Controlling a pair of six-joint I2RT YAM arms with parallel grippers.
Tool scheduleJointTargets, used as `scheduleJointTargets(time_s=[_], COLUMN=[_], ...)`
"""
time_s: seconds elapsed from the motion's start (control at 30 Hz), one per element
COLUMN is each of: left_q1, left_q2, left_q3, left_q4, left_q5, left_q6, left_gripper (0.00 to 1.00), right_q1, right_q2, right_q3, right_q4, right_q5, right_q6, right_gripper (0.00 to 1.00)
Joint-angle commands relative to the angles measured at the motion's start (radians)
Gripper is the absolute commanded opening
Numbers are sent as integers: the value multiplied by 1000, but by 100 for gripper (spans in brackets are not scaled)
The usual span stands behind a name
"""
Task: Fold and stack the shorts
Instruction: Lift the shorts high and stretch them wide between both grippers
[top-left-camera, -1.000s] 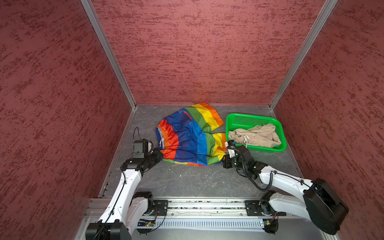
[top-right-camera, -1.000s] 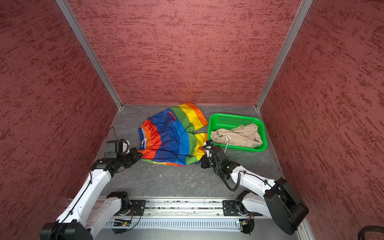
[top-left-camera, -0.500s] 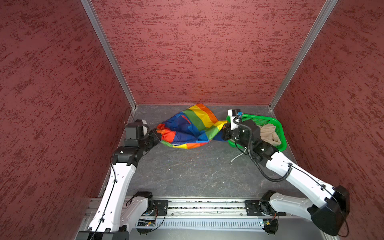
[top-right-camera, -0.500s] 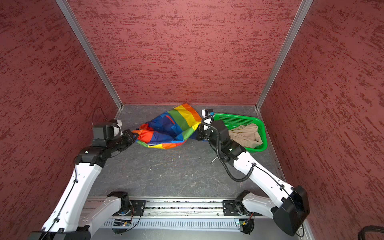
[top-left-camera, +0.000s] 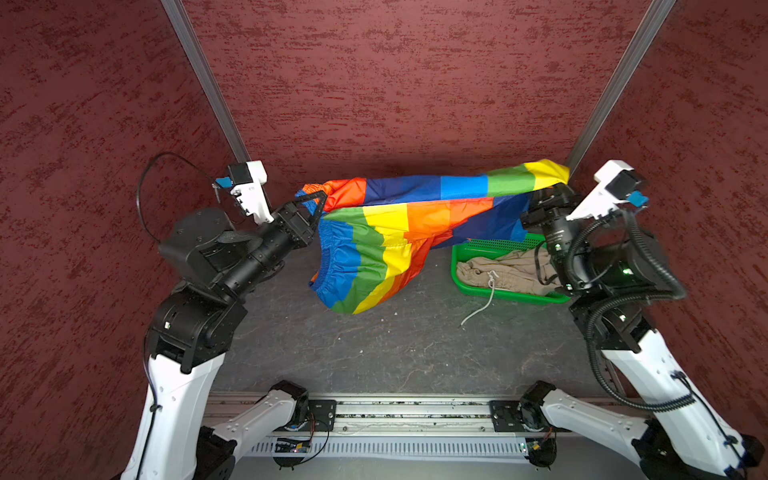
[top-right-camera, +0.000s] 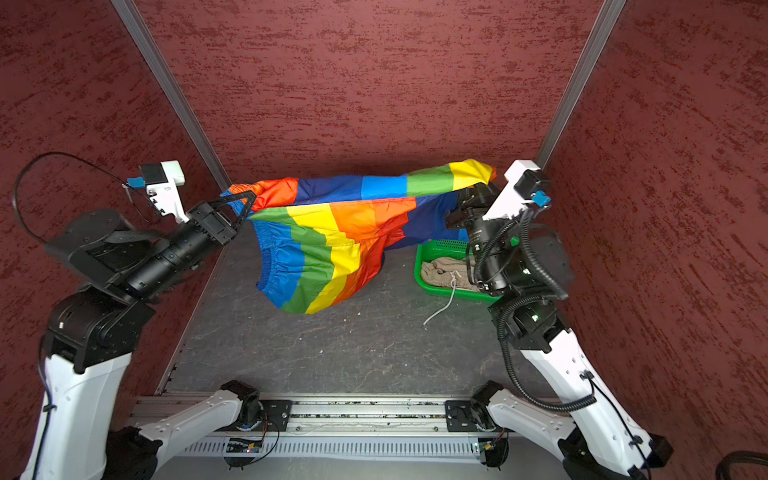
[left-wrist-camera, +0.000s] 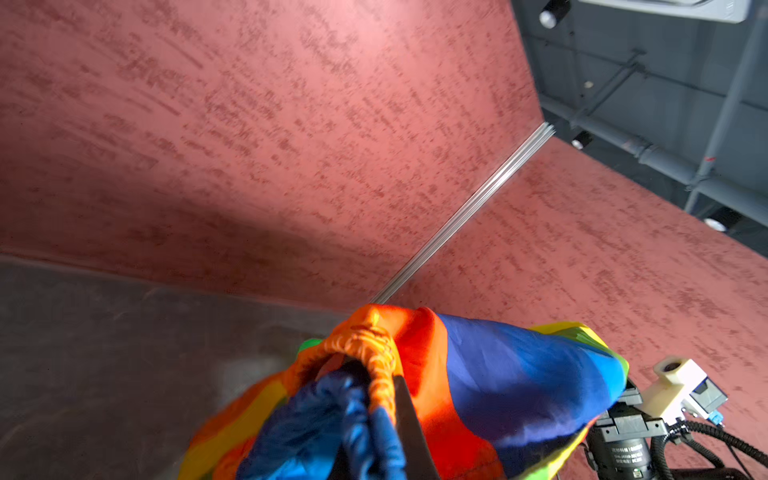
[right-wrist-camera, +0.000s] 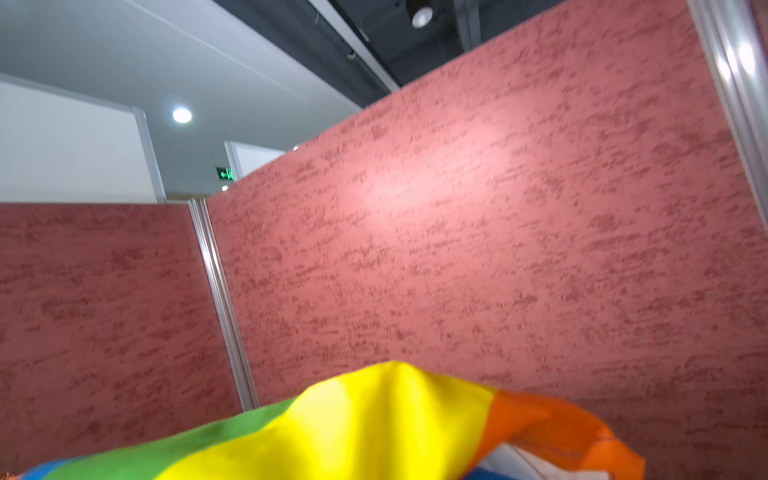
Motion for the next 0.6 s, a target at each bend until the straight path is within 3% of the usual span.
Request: scheduleJointTargets(time_s=[0.0, 0.2, 0.4, 0.57], left_q1=[-16, -20, -20, -18], left_q2=[6, 14, -37, -92], left_q3=[79, 176, 61, -45], left_q4=[82, 56, 41, -9], left_q5=[68, 74, -30, -128], left_q6=[-41, -74, -73, -94], left_gripper=[0, 0, 0, 0], right_q1=[-5, -5, -5, -12], right_q2=[-35, 76, 261, 406], right_q3=[75, 287, 407, 366], right_q4=[153, 139, 18, -8], right_q5=[81, 149, 185, 203], right_q6=[-67, -168, -171, -129], right_gripper=[0, 0, 0, 0])
